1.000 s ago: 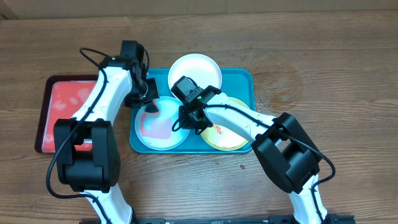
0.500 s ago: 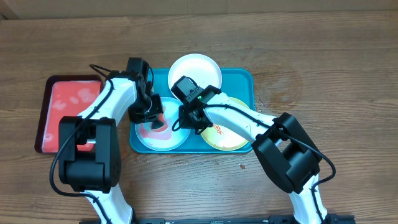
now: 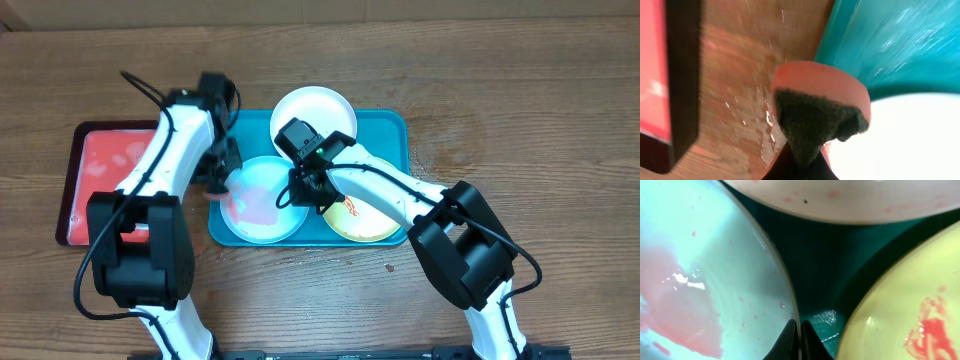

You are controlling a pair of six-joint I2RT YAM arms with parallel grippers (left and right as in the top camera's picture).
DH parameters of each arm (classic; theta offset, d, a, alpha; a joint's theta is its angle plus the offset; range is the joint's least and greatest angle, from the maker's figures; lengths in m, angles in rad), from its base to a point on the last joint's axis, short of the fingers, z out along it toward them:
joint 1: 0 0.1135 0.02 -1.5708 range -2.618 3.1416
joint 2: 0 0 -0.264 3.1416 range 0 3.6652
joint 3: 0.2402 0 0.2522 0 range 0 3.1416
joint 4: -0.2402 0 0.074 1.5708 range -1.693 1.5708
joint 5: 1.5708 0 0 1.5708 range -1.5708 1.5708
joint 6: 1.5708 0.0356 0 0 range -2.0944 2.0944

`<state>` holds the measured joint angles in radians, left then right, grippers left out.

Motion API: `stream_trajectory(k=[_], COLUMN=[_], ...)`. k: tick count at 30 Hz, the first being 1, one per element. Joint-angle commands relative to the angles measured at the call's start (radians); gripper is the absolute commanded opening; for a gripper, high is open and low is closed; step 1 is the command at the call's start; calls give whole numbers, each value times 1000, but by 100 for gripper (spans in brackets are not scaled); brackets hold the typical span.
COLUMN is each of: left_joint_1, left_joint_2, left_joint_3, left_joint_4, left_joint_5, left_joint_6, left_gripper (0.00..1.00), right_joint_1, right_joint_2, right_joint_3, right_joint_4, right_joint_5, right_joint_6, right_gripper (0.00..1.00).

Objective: Clean dirty plates on tray and stack at the side
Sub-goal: 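Carry the light-blue plate right and set it on the table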

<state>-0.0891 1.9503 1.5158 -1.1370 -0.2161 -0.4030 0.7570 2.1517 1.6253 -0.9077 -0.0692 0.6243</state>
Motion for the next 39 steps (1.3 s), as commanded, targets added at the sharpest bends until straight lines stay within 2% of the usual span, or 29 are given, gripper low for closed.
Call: stream_trajectory(k=[1, 5, 7, 12, 15, 21, 26, 33, 39], left_joint_1=[24, 93, 153, 332, 431, 586, 647, 653, 652], left_joint_2=[-65, -142, -173, -192, -190, -190, -190, -190, -190], left_joint_3=[112, 140, 140, 139, 136, 136, 136, 136, 136], left_joint_4=[-16, 1, 2, -32, -51, -53, -54, -51, -45], left_joint_5=[11, 93, 132, 220, 264, 359, 394, 394, 394], left_joint_6=[-24, -24, -24, -24, -24, -24, -24, -24, -24], left_gripper=[4, 4, 4, 4, 4, 4, 4, 4, 4], right_joint_1=[3, 25, 43, 104, 149, 224, 262, 296, 303], right_joint_2=[1, -3, -3, -3, -3, -3, -3, -3, -3], right_joint_3=[84, 163, 220, 356, 411, 437, 437, 437, 437], right_joint_4=[-26, -51, -93, -177, -190, -148, -69, 32, 78], right_joint_5=[31, 110, 224, 546, 737, 927, 1060, 1216, 1299], right_joint_6=[-40, -105, -111, -232, -352, -710, -883, -1059, -1094], right_gripper=[4, 4, 4, 4, 4, 4, 4, 4, 4])
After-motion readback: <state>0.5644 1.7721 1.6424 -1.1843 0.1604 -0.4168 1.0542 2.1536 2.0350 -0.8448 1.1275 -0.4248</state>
